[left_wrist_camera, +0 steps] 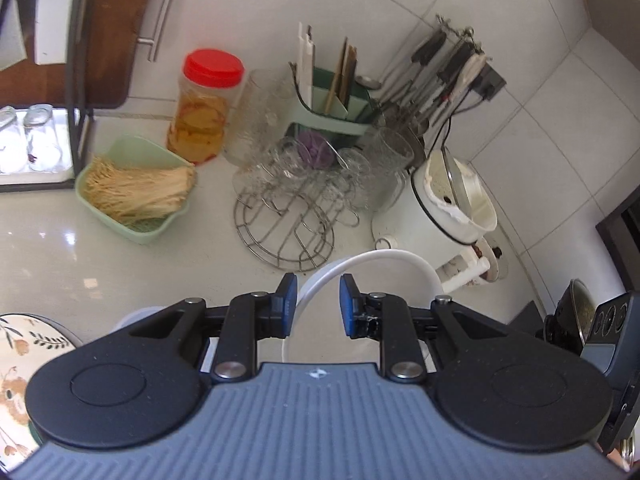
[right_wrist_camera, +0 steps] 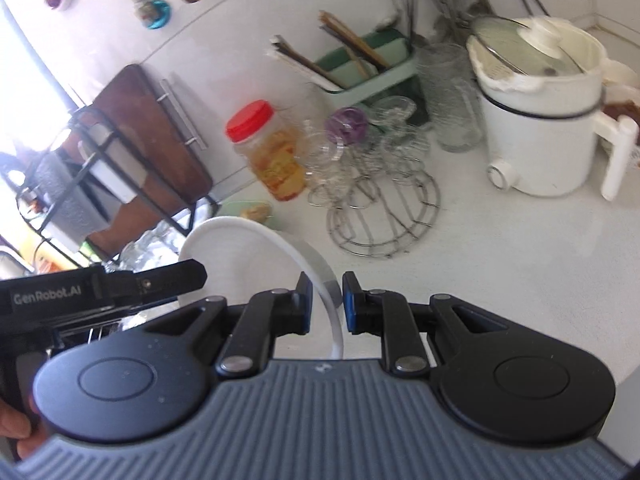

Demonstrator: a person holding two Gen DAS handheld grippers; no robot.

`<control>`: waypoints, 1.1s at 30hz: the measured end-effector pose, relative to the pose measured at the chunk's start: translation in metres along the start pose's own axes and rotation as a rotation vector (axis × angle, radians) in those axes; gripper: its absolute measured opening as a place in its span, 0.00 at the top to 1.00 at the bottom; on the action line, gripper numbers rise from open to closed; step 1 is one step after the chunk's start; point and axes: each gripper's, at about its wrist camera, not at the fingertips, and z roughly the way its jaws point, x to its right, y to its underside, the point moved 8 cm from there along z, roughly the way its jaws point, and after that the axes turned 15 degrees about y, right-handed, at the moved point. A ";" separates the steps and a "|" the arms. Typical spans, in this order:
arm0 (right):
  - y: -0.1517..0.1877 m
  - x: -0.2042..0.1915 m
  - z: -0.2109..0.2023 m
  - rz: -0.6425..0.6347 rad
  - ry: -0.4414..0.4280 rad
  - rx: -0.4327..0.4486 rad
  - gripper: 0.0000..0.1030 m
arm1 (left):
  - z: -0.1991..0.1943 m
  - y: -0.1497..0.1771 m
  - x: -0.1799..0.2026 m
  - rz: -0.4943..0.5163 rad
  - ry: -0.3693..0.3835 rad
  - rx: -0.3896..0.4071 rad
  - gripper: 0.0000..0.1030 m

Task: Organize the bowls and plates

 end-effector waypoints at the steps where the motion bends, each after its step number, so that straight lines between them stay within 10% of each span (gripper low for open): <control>1: 0.000 -0.005 0.001 -0.017 -0.005 -0.001 0.82 | -0.003 -0.001 -0.003 -0.004 -0.009 0.004 0.75; 19: 0.016 -0.080 0.046 -0.214 -0.099 -0.083 0.81 | -0.041 0.001 -0.080 -0.121 -0.167 0.085 0.75; 33: 0.073 -0.107 0.094 -0.357 -0.059 -0.207 0.79 | -0.031 0.049 -0.141 -0.214 -0.271 0.005 0.75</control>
